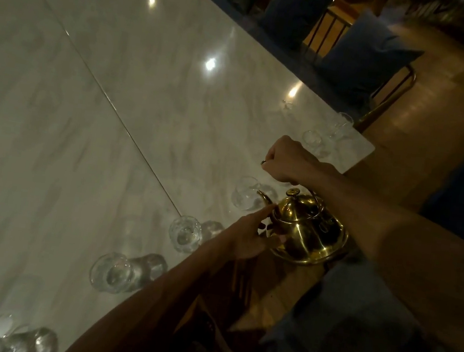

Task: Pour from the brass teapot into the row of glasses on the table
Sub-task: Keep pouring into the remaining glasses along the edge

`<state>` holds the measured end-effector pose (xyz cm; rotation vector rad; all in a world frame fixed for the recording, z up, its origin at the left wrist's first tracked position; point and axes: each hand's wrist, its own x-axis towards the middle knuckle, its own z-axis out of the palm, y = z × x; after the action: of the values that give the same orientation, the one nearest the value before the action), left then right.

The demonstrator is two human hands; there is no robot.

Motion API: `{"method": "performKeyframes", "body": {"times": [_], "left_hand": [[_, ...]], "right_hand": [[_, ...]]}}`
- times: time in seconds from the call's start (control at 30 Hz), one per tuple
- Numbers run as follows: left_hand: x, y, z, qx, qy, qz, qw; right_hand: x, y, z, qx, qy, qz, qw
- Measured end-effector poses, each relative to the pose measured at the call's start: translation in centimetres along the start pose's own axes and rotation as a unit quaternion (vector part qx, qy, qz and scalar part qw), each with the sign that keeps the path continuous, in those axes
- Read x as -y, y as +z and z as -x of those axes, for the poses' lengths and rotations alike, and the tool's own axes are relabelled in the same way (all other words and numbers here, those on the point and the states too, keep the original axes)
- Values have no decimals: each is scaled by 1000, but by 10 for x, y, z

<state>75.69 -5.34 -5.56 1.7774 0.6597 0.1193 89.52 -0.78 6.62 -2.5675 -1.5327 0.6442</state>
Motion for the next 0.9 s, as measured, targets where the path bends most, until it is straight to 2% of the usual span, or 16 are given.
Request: {"method": "performKeyframes", "body": {"times": [0.9], "left_hand": [[2,2,-5,-18,34,-33,999]], "right_hand": [[1,-5,3,4,-21,13,1000]]}}
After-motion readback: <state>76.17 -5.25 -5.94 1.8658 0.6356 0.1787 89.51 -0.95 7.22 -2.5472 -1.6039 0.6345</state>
